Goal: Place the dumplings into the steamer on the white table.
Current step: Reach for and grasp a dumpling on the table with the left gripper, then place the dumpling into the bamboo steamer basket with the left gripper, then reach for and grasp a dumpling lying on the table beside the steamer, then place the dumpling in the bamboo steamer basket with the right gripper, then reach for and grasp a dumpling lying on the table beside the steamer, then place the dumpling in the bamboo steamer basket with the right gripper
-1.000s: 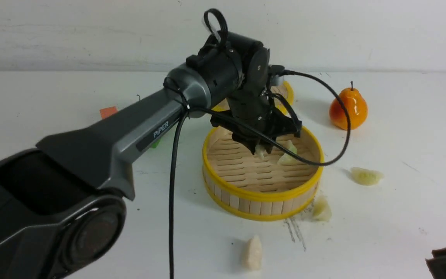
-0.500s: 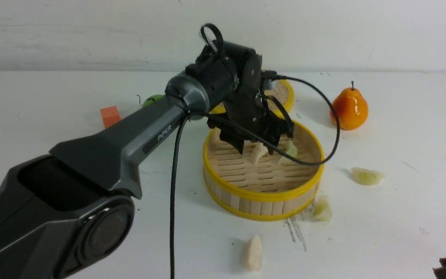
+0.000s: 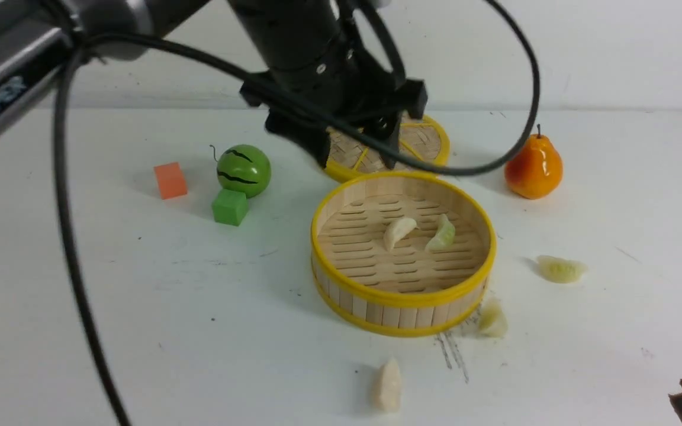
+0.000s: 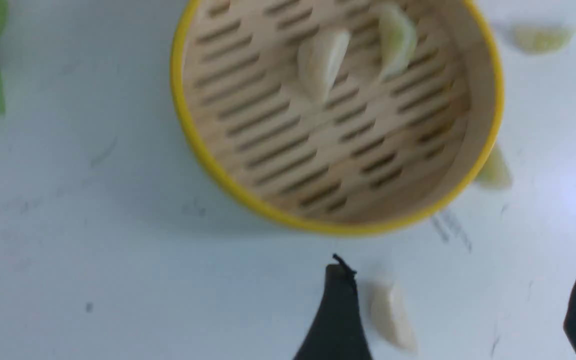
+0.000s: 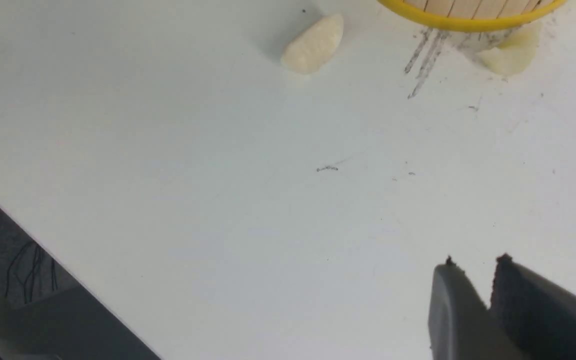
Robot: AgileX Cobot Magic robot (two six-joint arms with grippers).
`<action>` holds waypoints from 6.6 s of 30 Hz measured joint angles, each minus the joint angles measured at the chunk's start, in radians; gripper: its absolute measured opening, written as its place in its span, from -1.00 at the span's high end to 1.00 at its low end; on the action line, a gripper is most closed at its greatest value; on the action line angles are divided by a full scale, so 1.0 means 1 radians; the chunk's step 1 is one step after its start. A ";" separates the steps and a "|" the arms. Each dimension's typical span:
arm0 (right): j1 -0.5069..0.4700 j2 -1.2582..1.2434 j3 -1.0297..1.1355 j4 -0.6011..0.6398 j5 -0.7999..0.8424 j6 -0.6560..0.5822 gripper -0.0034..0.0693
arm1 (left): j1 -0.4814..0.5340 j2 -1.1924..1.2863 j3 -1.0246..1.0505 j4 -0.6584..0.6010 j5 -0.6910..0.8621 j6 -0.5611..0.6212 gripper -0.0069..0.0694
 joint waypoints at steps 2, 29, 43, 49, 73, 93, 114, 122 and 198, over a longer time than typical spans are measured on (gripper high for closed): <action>0.000 0.000 0.000 0.000 -0.019 0.000 0.57 | -0.010 -0.060 0.141 -0.003 0.000 0.000 -0.62; 0.000 0.000 0.000 -0.012 -0.074 0.000 0.54 | -0.170 0.170 0.538 0.053 -0.482 -0.072 0.02; 0.000 0.000 0.000 -0.012 -0.084 0.000 0.53 | -0.082 0.190 0.046 0.055 -0.233 0.043 0.21; 0.000 0.000 0.000 -0.011 -0.082 0.000 0.53 | 0.033 0.322 -0.127 0.016 -0.266 0.034 0.21; 0.000 0.238 0.000 -0.049 -0.341 0.234 0.48 | 0.073 0.251 -0.330 0.147 -0.009 0.043 -0.45; 0.000 0.997 -0.313 -0.044 -0.447 0.344 -0.62 | 0.071 -0.660 0.595 0.050 -0.074 0.100 0.86; 0.000 0.997 -0.326 -0.102 -0.381 0.366 0.28 | 0.071 -0.974 0.958 0.031 -0.159 0.075 0.86; 0.072 0.858 -0.478 -0.135 -0.319 0.365 0.38 | 0.071 -0.987 0.958 0.032 -0.168 0.075 0.86; 0.000 1.136 -0.813 -0.196 -0.145 -0.056 0.25 | 0.071 -1.059 0.958 -0.074 -0.039 0.078 0.81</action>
